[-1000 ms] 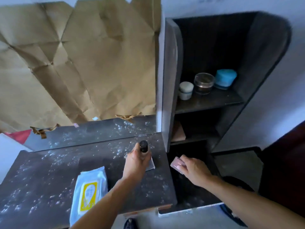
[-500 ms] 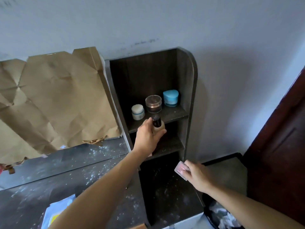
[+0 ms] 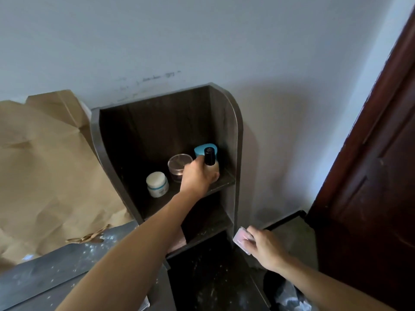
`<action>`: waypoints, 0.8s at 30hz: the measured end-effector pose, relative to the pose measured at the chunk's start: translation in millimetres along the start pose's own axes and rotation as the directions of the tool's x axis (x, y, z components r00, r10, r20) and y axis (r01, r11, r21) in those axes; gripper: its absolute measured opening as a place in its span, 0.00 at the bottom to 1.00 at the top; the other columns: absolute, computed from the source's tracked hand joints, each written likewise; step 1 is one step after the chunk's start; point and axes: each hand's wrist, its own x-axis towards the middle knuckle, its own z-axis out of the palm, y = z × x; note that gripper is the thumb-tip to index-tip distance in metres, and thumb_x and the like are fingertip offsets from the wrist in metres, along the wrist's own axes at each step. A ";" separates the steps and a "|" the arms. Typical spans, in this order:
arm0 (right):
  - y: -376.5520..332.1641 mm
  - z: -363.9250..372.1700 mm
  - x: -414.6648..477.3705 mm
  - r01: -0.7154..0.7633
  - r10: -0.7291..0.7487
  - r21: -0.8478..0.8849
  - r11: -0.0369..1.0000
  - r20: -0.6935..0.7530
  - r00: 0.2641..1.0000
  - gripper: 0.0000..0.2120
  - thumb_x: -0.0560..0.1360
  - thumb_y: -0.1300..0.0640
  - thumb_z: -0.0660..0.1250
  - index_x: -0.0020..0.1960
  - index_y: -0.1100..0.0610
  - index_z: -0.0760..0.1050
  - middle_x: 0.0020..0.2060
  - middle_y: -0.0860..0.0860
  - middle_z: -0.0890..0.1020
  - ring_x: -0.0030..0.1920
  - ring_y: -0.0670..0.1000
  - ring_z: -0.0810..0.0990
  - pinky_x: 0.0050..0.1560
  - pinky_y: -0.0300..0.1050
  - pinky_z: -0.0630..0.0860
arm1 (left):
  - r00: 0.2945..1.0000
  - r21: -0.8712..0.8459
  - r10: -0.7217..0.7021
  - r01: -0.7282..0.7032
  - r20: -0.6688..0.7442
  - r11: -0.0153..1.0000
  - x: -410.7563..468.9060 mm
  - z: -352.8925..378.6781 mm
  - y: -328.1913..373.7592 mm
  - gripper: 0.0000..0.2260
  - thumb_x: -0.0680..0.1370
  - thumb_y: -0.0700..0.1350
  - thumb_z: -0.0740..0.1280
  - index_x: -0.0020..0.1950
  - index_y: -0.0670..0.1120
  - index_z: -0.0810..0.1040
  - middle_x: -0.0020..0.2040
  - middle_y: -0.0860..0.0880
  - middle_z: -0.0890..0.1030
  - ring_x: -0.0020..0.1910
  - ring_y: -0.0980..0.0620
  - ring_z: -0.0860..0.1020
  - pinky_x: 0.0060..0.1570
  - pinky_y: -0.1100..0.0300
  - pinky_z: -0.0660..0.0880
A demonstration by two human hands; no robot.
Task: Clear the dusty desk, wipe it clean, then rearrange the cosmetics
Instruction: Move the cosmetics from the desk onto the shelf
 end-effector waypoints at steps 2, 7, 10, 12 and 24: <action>-1.0 2.8 5.9 -0.015 0.015 0.006 1.000 0.011 1.000 0.12 0.75 0.47 0.61 0.40 0.53 0.63 0.34 0.55 0.78 0.38 0.58 0.79 0.35 0.46 0.65 | 1.000 0.001 0.017 -0.017 0.008 1.000 3.7 6.3 -3.3 0.15 0.72 0.44 0.72 0.57 0.43 0.74 0.50 0.46 0.79 0.48 0.48 0.77 0.46 0.59 0.71; -15.5 9.2 19.2 -0.003 0.002 0.006 1.000 0.060 0.998 0.10 0.76 0.48 0.60 0.42 0.53 0.64 0.38 0.53 0.79 0.42 0.57 0.79 0.38 0.46 0.68 | 0.992 0.003 0.119 -0.119 -0.041 0.993 -8.7 3.1 -16.6 0.19 0.72 0.43 0.73 0.61 0.45 0.74 0.53 0.47 0.79 0.50 0.51 0.78 0.53 0.55 0.76; -25.9 16.6 34.3 0.030 -0.030 -0.003 1.000 0.062 0.998 0.10 0.77 0.48 0.60 0.45 0.55 0.68 0.40 0.53 0.81 0.42 0.55 0.80 0.37 0.45 0.66 | 0.974 0.051 0.188 -0.183 -0.129 0.982 -39.7 -11.7 -33.4 0.18 0.72 0.43 0.72 0.61 0.46 0.75 0.51 0.49 0.78 0.46 0.54 0.78 0.48 0.58 0.77; -34.7 26.2 44.2 0.034 -0.038 0.050 0.998 0.085 0.996 0.10 0.77 0.48 0.61 0.44 0.54 0.67 0.37 0.52 0.79 0.39 0.54 0.78 0.36 0.44 0.66 | 0.967 0.068 0.193 -0.184 -0.164 0.980 -68.3 -20.9 -49.7 0.13 0.73 0.43 0.72 0.57 0.45 0.78 0.46 0.51 0.79 0.40 0.57 0.77 0.42 0.60 0.77; -77.1 109.3 120.1 -0.241 0.139 0.381 0.893 0.277 0.951 0.33 0.71 0.63 0.69 0.72 0.49 0.62 0.61 0.56 0.77 0.55 0.58 0.80 0.54 0.56 0.78 | 0.880 0.159 -0.375 0.432 -0.292 0.888 -146.6 -18.6 -140.0 0.08 0.74 0.52 0.69 0.46 0.49 0.74 0.40 0.53 0.81 0.40 0.48 0.80 0.36 0.56 0.74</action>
